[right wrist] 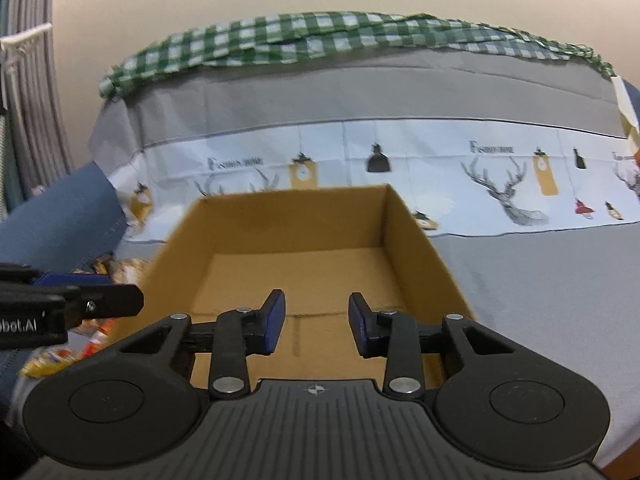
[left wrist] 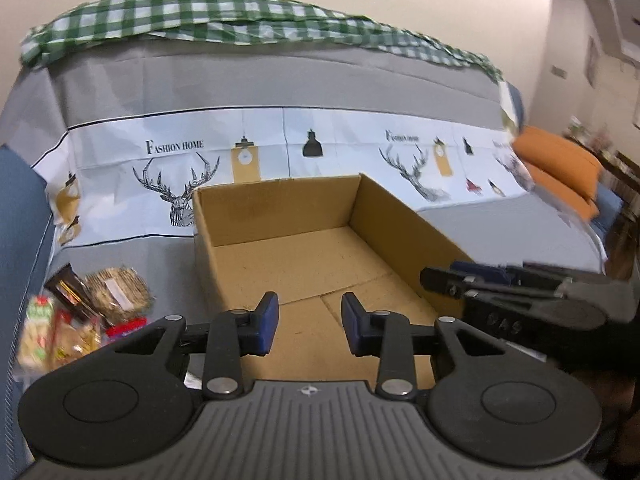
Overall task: Organize snacks
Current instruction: 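Grasp the yellow wafer bar with the left tool while the right tool grasps the purple candy bar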
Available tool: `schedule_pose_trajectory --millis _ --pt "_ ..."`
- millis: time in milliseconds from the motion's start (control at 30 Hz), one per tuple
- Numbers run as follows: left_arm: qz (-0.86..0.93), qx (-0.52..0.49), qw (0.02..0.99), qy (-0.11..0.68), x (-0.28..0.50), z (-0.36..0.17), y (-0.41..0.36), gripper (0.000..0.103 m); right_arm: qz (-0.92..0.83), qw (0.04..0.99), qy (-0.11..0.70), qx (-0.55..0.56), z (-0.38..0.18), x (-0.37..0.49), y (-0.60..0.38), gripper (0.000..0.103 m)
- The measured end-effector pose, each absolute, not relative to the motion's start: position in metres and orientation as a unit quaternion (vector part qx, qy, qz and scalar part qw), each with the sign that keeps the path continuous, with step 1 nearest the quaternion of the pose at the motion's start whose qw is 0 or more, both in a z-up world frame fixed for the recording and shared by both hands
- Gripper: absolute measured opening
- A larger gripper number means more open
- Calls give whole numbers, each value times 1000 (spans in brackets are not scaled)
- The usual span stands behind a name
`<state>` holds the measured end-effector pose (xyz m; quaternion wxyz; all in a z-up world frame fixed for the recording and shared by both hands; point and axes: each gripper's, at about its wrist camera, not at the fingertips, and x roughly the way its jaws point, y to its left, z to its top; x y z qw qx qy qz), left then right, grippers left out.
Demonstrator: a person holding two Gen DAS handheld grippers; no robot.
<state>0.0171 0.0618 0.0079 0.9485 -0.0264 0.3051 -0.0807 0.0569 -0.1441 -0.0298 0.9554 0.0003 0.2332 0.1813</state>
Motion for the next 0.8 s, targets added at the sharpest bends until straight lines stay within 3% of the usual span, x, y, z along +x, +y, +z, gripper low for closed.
schedule_pose_trajectory --millis 300,567,800 --pt "-53 67 926 367 13 -38 156 38 275 940 201 4 -15 32 -97 36" --pt "44 -94 918 383 7 -62 240 35 349 914 208 -20 -21 6 -47 36" --pt "54 -71 915 393 7 -63 239 35 414 876 246 -31 -33 -11 5 36"
